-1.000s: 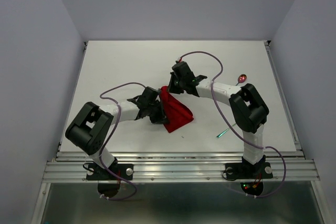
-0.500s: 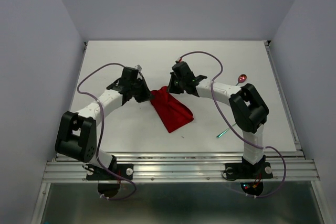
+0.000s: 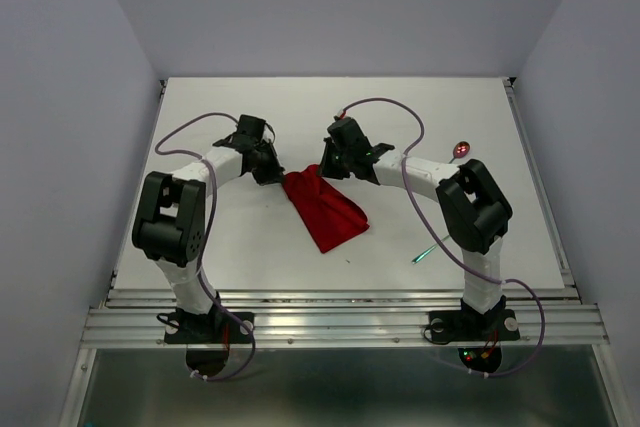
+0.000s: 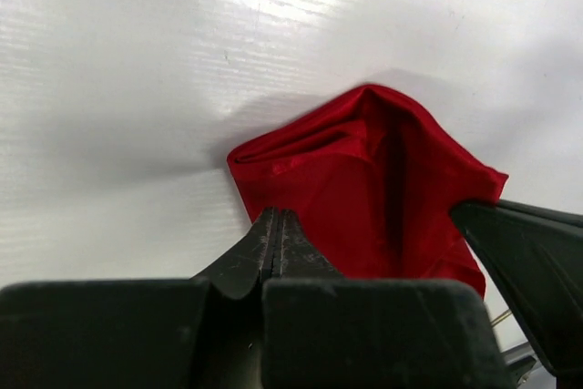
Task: Fold the napkin into a case and place the utensils inside
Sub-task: Fold the 2/3-rectangle-folded napkin at the center of the board.
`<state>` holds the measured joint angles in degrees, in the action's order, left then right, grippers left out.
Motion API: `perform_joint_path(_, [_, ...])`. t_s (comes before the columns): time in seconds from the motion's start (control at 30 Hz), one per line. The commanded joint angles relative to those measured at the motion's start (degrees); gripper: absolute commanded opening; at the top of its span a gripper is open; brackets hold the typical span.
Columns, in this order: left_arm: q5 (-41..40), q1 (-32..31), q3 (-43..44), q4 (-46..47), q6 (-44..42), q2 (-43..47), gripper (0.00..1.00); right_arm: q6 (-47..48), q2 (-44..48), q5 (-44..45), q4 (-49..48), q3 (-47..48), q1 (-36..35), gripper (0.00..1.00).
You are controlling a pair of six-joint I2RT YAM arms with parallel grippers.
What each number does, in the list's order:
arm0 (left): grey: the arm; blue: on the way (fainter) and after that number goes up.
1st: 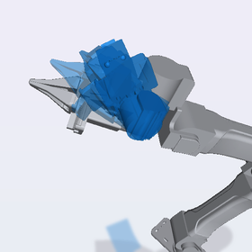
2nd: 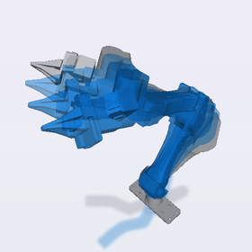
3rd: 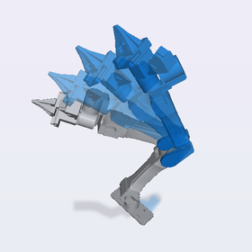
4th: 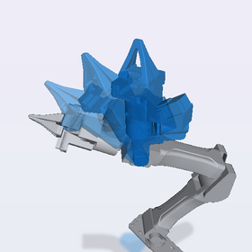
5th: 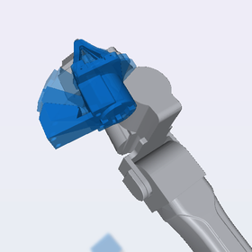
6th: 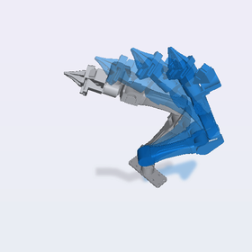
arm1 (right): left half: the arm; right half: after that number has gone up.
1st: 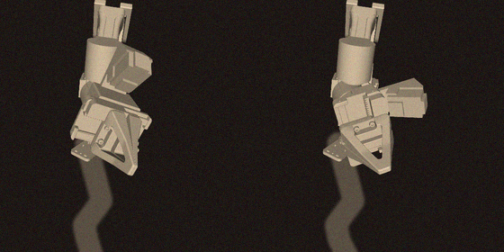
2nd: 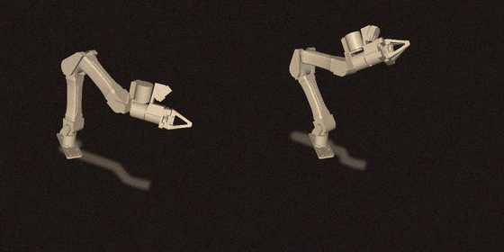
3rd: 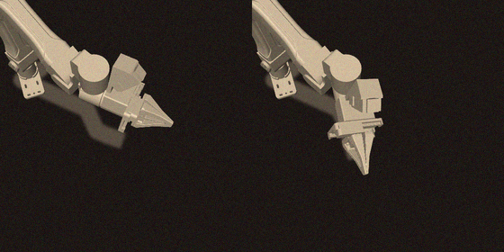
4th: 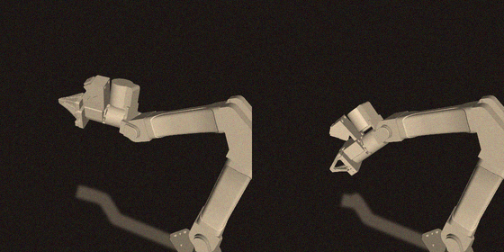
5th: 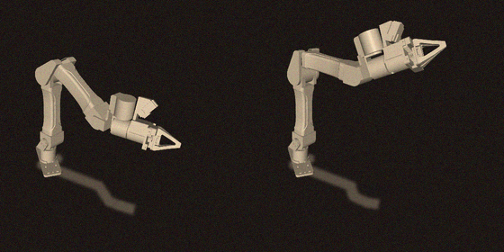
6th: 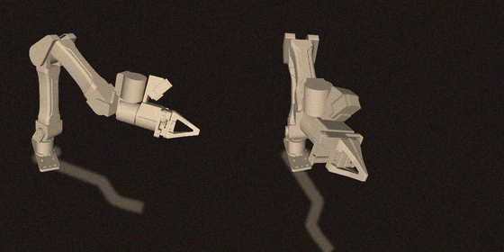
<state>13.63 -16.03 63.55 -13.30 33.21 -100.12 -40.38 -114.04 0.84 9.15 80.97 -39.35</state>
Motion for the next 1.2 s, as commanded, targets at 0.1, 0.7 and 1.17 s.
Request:
perform_joint_path(0.1, [0.6,-0.1,5.0,0.5,-1.8,-3.7,0.0,0.8,-0.5,-0.3,-0.1,3.0,0.1,0.01])
perform_joint_path(0.7, [2.3,-0.1,4.9,2.0,-1.0,-8.8,0.0,0.2,-4.5,-2.8,1.0,8.6,-0.5,0.01])
perform_joint_path(1.17, [3.1,-0.1,4.5,2.4,-0.7,-8.8,0.0,0.6,-8.0,-3.0,2.5,12.8,-2.9,0.01])
